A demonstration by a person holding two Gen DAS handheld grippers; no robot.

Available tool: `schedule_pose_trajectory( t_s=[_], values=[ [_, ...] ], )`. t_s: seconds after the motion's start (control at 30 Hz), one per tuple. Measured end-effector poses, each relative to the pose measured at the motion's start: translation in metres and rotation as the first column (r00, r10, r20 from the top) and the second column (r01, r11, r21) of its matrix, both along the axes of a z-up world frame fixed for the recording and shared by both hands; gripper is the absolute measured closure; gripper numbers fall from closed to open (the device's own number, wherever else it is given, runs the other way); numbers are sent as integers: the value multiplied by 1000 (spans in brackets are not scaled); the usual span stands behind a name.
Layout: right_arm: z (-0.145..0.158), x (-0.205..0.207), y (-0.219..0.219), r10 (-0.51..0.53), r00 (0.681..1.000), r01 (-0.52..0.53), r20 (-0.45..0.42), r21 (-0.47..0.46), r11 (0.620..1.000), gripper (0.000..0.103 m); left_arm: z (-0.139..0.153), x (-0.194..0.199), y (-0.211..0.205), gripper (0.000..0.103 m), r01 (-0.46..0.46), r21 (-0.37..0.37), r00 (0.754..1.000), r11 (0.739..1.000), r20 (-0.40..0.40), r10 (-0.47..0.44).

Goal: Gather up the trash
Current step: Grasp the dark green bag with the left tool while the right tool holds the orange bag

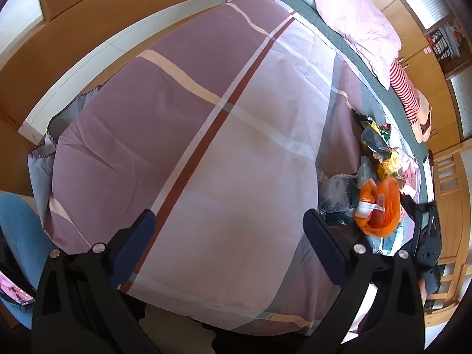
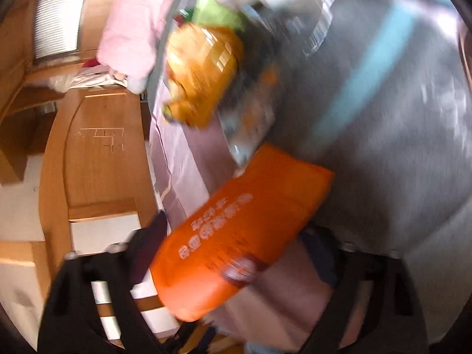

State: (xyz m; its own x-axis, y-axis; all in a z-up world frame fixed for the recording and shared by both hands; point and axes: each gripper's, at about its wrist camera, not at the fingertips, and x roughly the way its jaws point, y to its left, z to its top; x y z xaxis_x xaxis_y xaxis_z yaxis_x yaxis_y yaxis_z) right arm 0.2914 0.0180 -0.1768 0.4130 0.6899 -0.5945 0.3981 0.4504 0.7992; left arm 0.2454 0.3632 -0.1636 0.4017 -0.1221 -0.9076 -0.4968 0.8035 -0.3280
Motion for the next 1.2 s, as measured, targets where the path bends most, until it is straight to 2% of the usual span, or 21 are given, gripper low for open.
schedule_pose_trajectory(
  t_s=[0.03, 0.1, 0.13, 0.17, 0.27, 0.33, 0.4, 0.43, 0.5, 0.63, 0.7, 0.73, 0.77, 0.8, 0.83, 0.87, 1.0, 1.03, 1.13, 1.2],
  values=[
    [6, 1, -1, 11, 1000, -10, 21, -53, 999, 56, 0, 0, 0, 4, 2, 4, 1000, 1000, 1, -2],
    [16, -1, -5, 14, 997, -6, 76, -106, 994, 68, 1, 2, 0, 4, 1, 4, 1000, 1000, 10, -1],
    [19, -3, -9, 0, 995, 11, 97, -108, 994, 79, 1, 3, -1, 4, 1, 2, 1000, 1000, 17, -1],
    [24, -7, -15, -21, 993, 35, 118, -114, 993, 80, 3, 6, -3, 4, 5, -1, 999, 1000, 31, -5],
    [57, -24, -31, -85, 972, 134, 218, -221, 966, 80, 10, 23, -18, 5, 65, -16, 993, 998, 95, -64],
    [81, -35, -30, -58, 960, 157, 274, -352, 923, 80, 10, 38, -36, 8, 149, -4, 982, 989, 120, -147],
    [91, -38, -23, -8, 966, 138, 257, -491, 860, 80, 4, 52, -54, 9, 218, -21, 971, 976, 110, -214],
    [89, -38, -18, 10, 973, 118, 230, -533, 838, 80, -3, 62, -63, 10, 253, -55, 964, 966, 103, -246],
    [81, -37, -14, 28, 985, 73, 168, -567, 820, 80, -16, 81, -80, 20, 311, -106, 949, 944, 91, -303],
    [65, -38, -21, 25, 995, 38, 101, -580, 814, 80, -32, 101, -108, 22, 392, -86, 918, 916, 96, -384],
    [58, -38, -19, 34, 997, 15, 72, -595, 804, 77, -42, 105, -116, 35, 425, -61, 904, 903, 73, -420],
    [57, -33, -16, 40, 997, 4, 62, -586, 810, 76, -46, 105, -118, 37, 433, -35, 900, 901, 62, -431],
    [58, -34, -15, 45, 997, 3, 69, -578, 816, 73, -47, 106, -120, 40, 440, -12, 896, 898, 70, -438],
    [58, -34, -14, 55, 996, -3, 71, -587, 809, 72, -46, 106, -120, 51, 445, 8, 892, 895, 78, -444],
    [59, -35, -12, 67, 995, -13, 68, -603, 798, 68, -43, 105, -119, 54, 450, 28, 888, 893, 87, -451],
    [58, -34, -9, 80, 995, -28, 57, -615, 788, 64, -43, 103, -118, 55, 447, 21, 889, 894, 95, -447],
    [48, -32, 3, 126, 992, -97, 12, -566, 819, 62, -37, 97, -100, 58, 401, -42, 909, 915, 141, -392],
    [46, -32, 7, 142, 990, -114, 6, -566, 817, 60, -35, 96, -97, 58, 390, -49, 913, 920, 149, -379],
    [49, -33, 19, 182, 983, -141, 8, -602, 786, 60, -19, 89, -80, 58, 333, -41, 931, 942, 171, -322],
    [51, -32, 26, 209, 978, -157, 9, -630, 761, 62, -8, 75, -65, 58, 275, -6, 946, 961, 179, -270]
  ],
)
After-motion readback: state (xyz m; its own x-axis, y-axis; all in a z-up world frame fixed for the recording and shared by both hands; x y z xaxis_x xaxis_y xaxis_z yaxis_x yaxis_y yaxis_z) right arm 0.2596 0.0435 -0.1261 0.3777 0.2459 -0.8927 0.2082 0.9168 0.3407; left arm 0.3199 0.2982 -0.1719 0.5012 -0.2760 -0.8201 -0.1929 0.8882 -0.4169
